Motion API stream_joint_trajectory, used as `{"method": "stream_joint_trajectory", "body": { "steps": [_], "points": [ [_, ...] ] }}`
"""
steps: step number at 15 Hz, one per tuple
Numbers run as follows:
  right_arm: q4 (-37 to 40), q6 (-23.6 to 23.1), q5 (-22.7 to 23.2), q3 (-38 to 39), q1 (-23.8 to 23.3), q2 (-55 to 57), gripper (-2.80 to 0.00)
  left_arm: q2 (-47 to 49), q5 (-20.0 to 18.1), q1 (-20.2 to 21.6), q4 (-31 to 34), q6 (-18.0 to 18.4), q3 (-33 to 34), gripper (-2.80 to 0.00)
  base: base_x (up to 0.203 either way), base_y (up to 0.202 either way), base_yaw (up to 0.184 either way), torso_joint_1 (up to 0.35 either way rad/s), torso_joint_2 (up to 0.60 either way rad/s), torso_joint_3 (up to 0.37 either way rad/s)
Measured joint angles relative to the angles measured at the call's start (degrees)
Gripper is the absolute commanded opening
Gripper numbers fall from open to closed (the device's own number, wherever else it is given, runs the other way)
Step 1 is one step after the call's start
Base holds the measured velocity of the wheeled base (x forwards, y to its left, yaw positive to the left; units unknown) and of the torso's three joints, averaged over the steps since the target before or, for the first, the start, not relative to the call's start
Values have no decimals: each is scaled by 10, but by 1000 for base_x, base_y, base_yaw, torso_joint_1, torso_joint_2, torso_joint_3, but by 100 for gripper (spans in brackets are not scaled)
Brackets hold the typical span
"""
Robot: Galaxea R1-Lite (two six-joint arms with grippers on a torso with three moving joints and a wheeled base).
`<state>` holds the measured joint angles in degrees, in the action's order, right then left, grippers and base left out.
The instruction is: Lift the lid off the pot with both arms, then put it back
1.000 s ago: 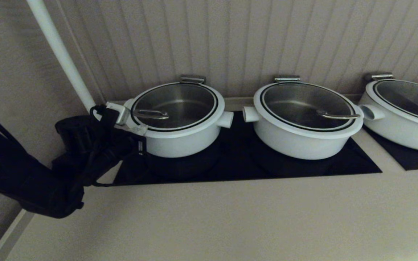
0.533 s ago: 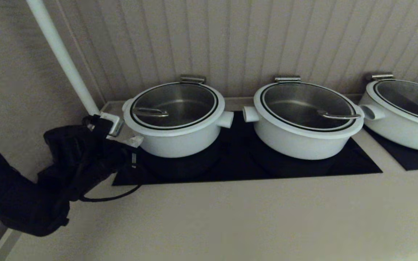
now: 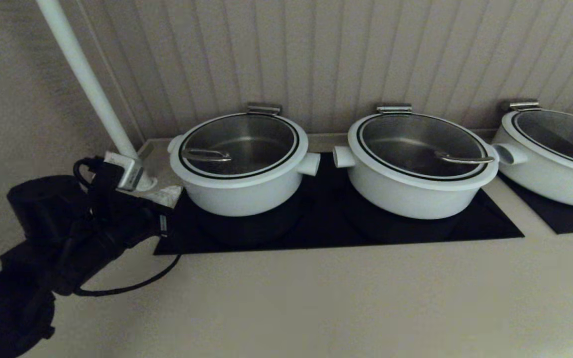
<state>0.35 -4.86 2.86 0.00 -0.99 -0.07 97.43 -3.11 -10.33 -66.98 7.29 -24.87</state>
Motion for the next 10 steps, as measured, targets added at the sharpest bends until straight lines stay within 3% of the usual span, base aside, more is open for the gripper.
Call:
{"method": "stream_joint_trajectory", "body": {
  "steps": [4, 10],
  "points": [
    [0, 0, 0, 0, 0, 0, -280, -48, 4, 0, 0, -9, 58, -280, 0, 0, 0, 0, 0, 0],
    [0, 0, 0, 0, 0, 0, -280, -110, 40, 3, 0, -27, 114, -280, 0, 0, 0, 0, 0, 0]
  ]
}}
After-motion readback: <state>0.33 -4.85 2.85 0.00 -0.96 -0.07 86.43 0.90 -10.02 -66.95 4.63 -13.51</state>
